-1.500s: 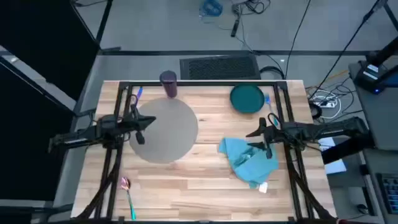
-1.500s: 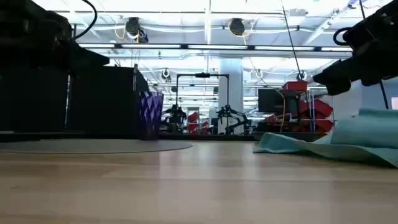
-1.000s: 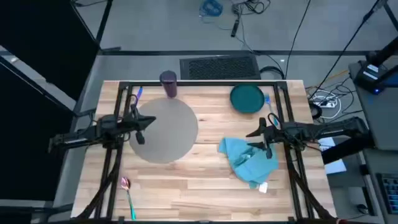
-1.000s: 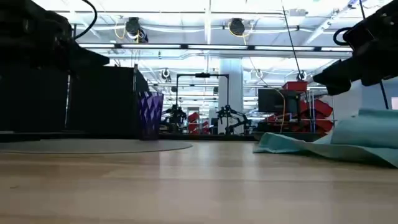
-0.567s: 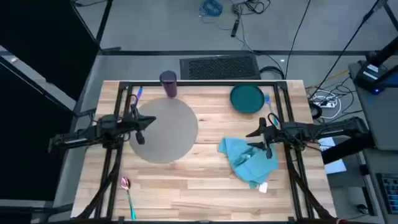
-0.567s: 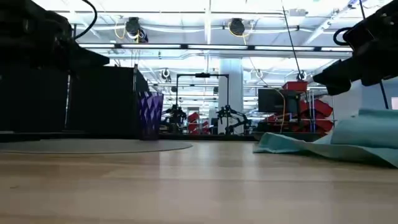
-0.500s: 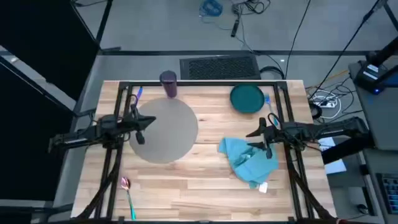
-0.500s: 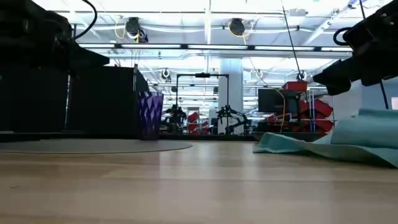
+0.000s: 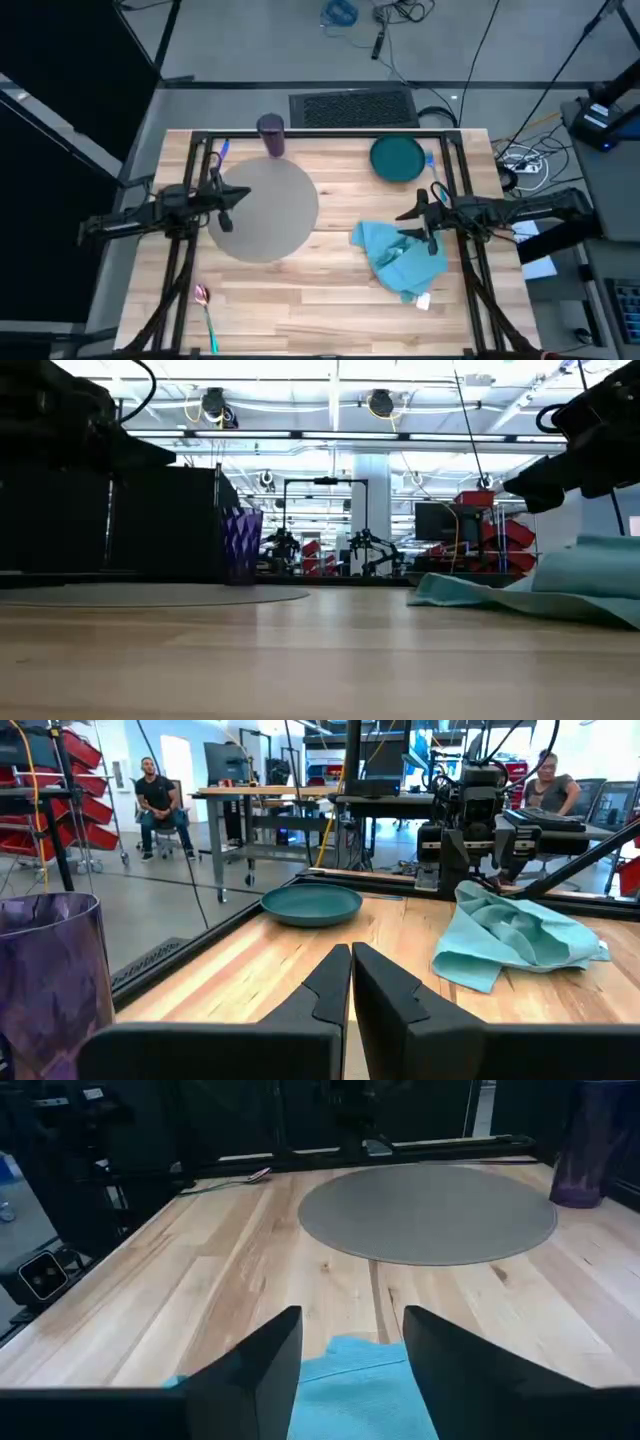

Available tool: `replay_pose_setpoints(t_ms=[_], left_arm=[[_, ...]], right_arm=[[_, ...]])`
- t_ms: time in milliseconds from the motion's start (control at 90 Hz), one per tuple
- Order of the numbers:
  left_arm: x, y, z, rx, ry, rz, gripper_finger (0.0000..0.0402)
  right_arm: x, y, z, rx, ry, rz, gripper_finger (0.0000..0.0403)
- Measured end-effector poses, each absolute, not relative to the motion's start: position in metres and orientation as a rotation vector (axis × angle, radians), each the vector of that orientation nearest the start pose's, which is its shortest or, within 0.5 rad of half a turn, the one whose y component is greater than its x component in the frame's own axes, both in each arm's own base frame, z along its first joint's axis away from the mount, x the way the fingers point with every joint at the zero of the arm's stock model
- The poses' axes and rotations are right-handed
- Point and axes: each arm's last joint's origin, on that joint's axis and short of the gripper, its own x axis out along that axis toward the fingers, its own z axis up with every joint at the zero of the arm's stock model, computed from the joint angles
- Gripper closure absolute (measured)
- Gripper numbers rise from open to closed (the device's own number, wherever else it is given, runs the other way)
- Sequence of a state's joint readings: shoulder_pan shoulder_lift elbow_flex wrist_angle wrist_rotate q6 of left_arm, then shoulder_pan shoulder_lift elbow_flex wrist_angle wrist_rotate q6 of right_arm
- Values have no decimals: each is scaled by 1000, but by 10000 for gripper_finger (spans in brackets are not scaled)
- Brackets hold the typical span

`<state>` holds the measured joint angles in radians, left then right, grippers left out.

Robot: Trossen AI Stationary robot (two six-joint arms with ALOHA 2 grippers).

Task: Set table place

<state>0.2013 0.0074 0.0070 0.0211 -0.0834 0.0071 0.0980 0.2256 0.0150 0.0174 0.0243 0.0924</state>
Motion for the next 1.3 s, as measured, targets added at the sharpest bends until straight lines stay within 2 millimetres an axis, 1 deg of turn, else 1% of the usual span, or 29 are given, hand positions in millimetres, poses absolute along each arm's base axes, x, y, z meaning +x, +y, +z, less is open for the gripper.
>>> replay_pose_setpoints(t_ms=[1122, 1300], left_arm=[[95, 22, 167, 8, -20, 285, 402], [95, 22, 168, 8, -22, 285, 402]], right_arm=[[109, 10, 152, 80, 194, 65, 234], [110, 10, 154, 86, 165, 66, 234]])
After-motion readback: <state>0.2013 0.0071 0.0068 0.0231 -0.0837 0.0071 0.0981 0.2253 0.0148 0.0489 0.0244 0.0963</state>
